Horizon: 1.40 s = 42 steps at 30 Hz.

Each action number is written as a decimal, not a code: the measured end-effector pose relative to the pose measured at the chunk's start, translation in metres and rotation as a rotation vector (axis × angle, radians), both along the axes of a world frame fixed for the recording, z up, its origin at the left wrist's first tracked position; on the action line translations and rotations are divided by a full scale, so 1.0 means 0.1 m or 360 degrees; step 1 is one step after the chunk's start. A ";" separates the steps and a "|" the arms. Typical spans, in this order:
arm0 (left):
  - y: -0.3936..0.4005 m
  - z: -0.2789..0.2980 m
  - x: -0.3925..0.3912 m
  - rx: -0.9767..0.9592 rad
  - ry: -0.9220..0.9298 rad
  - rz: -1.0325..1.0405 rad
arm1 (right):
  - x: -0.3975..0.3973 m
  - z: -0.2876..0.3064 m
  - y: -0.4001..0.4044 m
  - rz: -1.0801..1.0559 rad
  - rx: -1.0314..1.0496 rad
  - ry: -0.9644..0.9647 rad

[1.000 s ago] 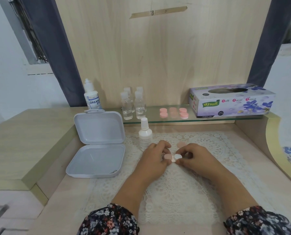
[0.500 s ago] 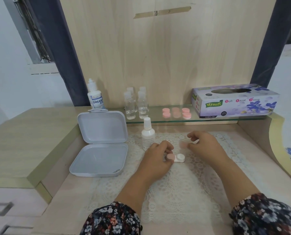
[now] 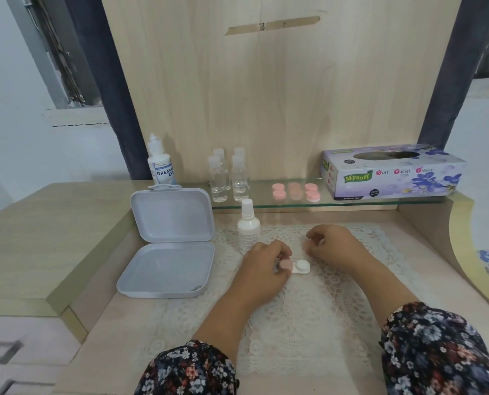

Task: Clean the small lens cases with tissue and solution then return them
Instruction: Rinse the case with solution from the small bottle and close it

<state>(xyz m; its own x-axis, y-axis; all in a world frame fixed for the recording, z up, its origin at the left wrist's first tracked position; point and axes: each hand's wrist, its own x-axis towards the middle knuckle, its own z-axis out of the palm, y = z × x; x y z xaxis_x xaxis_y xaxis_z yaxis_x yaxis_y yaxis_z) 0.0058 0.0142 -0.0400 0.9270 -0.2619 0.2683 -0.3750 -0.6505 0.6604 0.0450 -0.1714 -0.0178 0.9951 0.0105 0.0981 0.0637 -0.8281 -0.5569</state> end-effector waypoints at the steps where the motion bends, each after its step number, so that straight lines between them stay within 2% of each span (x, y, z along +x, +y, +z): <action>1: 0.00 0.00 0.00 0.0004 -0.0001 0.0001 | -0.01 -0.01 -0.01 -0.0002 0.0026 -0.0005; 7: 0.00 0.01 0.00 0.0025 -0.0032 -0.0004 | -0.16 0.02 -0.06 0.0084 0.0405 -0.0037; 14: 0.00 0.00 0.01 0.0006 -0.0031 0.0002 | -0.36 -0.08 -0.05 0.0248 0.0524 -0.0061; 30: 0.01 -0.02 0.03 0.0014 -0.0112 -0.0026 | -0.34 -0.18 -0.01 0.0486 0.0363 -0.0076; 42: 0.00 -0.04 0.05 0.0008 -0.0087 -0.0010 | -0.35 -0.15 0.02 0.0286 0.0193 -0.0147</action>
